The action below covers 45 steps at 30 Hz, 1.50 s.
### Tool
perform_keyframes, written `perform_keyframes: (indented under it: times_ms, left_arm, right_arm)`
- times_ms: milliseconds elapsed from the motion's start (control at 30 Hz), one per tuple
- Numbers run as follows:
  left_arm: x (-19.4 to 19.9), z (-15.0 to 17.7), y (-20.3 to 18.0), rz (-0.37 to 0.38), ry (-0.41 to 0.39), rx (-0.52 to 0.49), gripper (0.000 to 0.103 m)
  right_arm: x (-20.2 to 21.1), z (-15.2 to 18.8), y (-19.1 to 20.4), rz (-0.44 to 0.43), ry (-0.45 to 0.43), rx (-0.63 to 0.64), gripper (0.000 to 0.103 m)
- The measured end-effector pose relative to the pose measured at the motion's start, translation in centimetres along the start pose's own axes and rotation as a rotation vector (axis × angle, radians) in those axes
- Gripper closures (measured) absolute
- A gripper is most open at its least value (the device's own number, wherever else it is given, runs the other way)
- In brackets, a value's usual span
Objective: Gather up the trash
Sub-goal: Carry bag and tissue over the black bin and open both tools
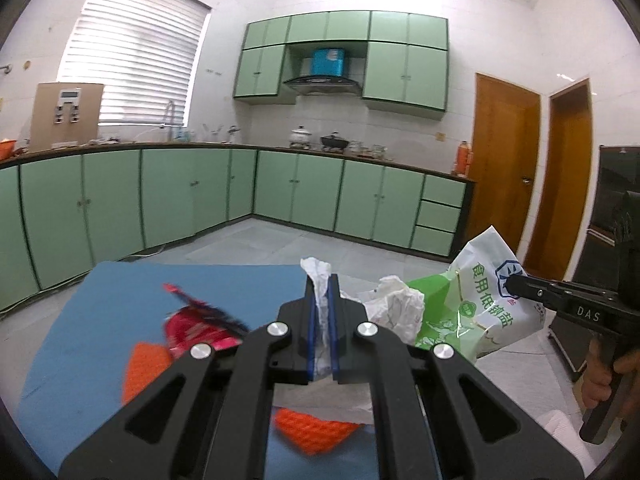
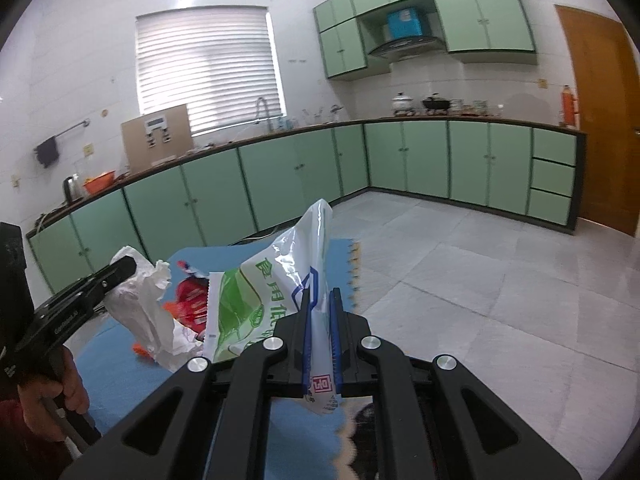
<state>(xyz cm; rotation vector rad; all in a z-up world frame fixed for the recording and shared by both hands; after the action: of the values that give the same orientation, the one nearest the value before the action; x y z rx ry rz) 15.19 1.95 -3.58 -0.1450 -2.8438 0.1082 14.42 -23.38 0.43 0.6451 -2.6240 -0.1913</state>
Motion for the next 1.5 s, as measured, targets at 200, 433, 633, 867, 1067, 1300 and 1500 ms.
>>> perform_keyframes:
  times_ms: [200, 433, 633, 867, 1067, 1300, 1500]
  left_arm:
    - [-1.7, -0.1, -4.3, 0.098, -0.004, -0.005, 0.099]
    - [-4.0, 0.7, -10.3, 0.201, 0.012, -0.035, 0.099]
    - [-6.4, 3.4, -15.2, 0.260, 0.067, -0.066, 0.099]
    - [-8.5, 7.2, -18.3, 0.277, 0.137, -0.090, 0.099]
    - [-10.8, 9.3, -19.1, 0.283, 0.213, -0.111, 0.094]
    - [-12.1, 10.7, -19.0, 0.289, 0.281, -0.107, 0.068]
    - [-11.9, 10.1, -19.6, 0.285, 0.274, -0.098, 0.064]
  right_arm:
    - [3.1, 0.0, -3.3, 0.095, -0.029, -0.025, 0.095]
    - [6.4, 0.9, -8.0, 0.227, -0.031, -0.085, 0.095]
    - [8.0, 2.7, -11.4, 0.316, -0.003, -0.128, 0.095]
    - [8.6, 4.9, -14.5, 0.383, 0.025, -0.165, 0.095]
    - [7.6, 7.0, -16.8, 0.406, 0.064, -0.211, 0.094]
    - [5.7, 9.2, -18.8, 0.448, 0.141, -0.264, 0.082]
    - [5.3, 9.3, -18.8, 0.449, 0.155, -0.268, 0.074]
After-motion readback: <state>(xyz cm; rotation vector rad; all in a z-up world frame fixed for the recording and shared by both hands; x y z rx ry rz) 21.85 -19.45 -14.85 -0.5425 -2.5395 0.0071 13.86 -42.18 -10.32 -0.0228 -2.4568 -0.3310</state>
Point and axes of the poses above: each gripper's, at about its wrist camera, not at the fingertips, and x roughly against the way its jaws point, y to its left, z to its underside, the point moved 3 cm from there along -x, roughly the way its jaws point, and after that the axes turned 9 degrees about -z, right-handed, at the moved point
